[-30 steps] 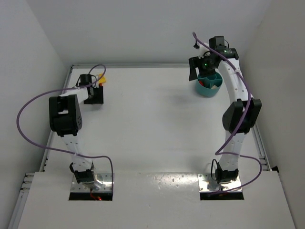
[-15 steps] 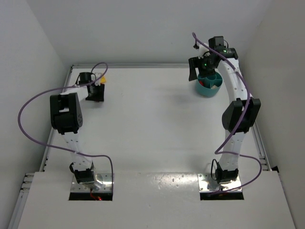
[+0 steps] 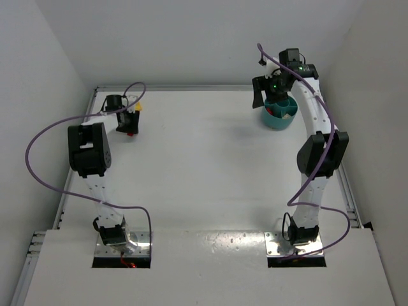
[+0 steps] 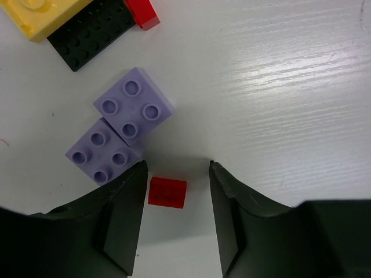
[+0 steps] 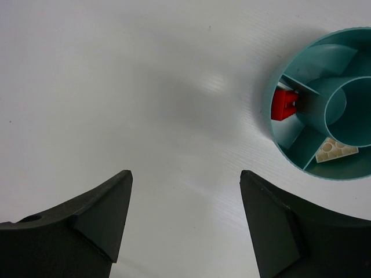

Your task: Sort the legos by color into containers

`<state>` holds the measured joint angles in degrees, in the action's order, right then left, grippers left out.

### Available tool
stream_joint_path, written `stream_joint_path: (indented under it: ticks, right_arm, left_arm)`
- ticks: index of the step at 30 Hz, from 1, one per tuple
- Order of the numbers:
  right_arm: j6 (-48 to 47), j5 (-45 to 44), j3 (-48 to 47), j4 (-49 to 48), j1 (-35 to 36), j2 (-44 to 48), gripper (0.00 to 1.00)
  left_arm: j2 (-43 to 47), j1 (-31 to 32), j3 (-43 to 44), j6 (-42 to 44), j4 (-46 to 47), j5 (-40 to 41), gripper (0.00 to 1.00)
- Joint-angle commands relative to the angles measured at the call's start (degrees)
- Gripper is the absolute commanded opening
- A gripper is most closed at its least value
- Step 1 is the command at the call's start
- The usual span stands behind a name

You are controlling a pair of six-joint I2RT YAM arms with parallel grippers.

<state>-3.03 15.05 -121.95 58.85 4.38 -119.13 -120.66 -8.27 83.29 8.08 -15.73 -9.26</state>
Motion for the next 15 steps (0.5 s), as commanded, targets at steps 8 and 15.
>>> stream_joint_path:
  ticks: [8, 15]
  right_arm:
    - [-0.49, -0.02, -1.62, 0.04, 0.98, -0.22, 0.76]
    - [-0.49, -0.02, -1.62, 0.04, 0.98, -0.22, 0.76]
  left_arm:
    - [-0.01, -2.27, -3.56, 3.88, -7.12, -2.08, 0.52]
    - [1.22, -3.33, -4.98, 4.4, -7.13, -2.08, 0.52]
